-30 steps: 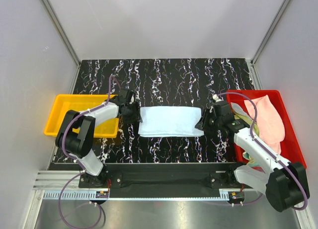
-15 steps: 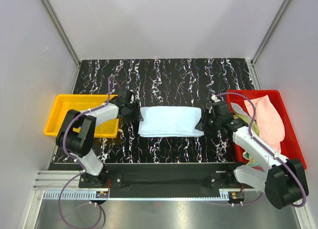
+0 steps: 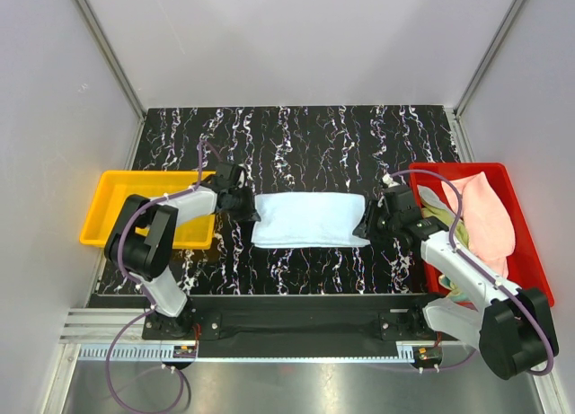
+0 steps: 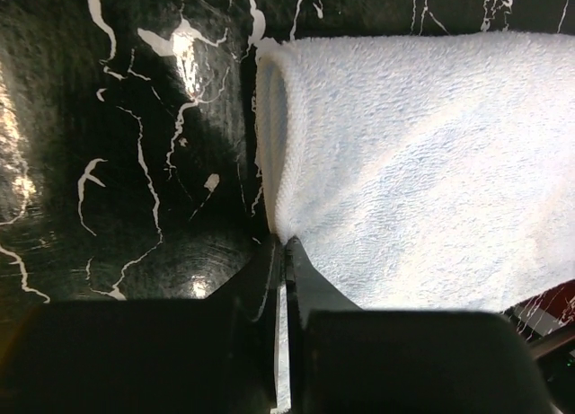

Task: Fold and stack the towels
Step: Neatly place the folded towel into the bin

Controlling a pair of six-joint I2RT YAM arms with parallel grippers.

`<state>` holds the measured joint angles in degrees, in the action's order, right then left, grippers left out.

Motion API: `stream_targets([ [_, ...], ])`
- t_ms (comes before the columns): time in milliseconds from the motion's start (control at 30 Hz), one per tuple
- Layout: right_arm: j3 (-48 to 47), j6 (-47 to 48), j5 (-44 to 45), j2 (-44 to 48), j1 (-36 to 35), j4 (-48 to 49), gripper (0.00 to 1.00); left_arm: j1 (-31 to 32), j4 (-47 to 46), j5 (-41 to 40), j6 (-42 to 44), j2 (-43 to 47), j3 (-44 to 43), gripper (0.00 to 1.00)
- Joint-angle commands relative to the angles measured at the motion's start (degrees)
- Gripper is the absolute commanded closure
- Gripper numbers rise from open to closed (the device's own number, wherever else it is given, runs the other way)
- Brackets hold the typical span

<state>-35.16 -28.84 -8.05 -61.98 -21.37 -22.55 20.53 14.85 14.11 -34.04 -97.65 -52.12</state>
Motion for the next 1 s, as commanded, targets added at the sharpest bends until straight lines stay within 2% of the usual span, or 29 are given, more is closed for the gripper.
stream_targets([
  [0,-0.1,1.3,1.2,1.0,-0.1,2.2,0.60,1.0,2.1,1.0,-0.4,-1.4,1.1,1.00],
  [267,-0.1,1.9,1.4,1.9,-0.1,2.4,0.60,0.9,11.4,-5.7,-1.0,4.3,-3.2,1.00],
  [633,-0.9,2.6,1.5,2.2,-0.1,1.6,0.59,0.9,11.8,-8.3,-2.9,5.5,-1.8,1.00],
  [667,-0.8,2.6,1.5,2.4,-0.1,1.7,0.59,1.0,12.2,-8.3,-2.8,4.9,-2.1,0.97],
  [700,-0.5,2.6,1.6,3.0,-0.1,1.6,0.59,1.0,12.5,-7.8,-2.9,4.5,-2.2,0.90],
  [733,-0.4,2.6,1.7,3.3,-0.1,1.6,0.59,1.0,11.7,-7.7,-3.1,4.6,-1.9,0.83],
  [767,-0.3,2.6,1.9,3.5,-0.1,1.7,0.59,1.2,11.0,-7.6,-3.3,5.0,-1.2,0.71],
  [900,-0.2,2.6,1.9,3.9,-0.1,1.5,0.59,1.3,9.1,-8.0,-4.1,6.2,0.4,0.59],
  [967,-0.1,2.5,1.9,4.1,-0.1,1.5,0.58,1.4,8.8,-7.8,-4.2,5.5,0.9,0.59],
])
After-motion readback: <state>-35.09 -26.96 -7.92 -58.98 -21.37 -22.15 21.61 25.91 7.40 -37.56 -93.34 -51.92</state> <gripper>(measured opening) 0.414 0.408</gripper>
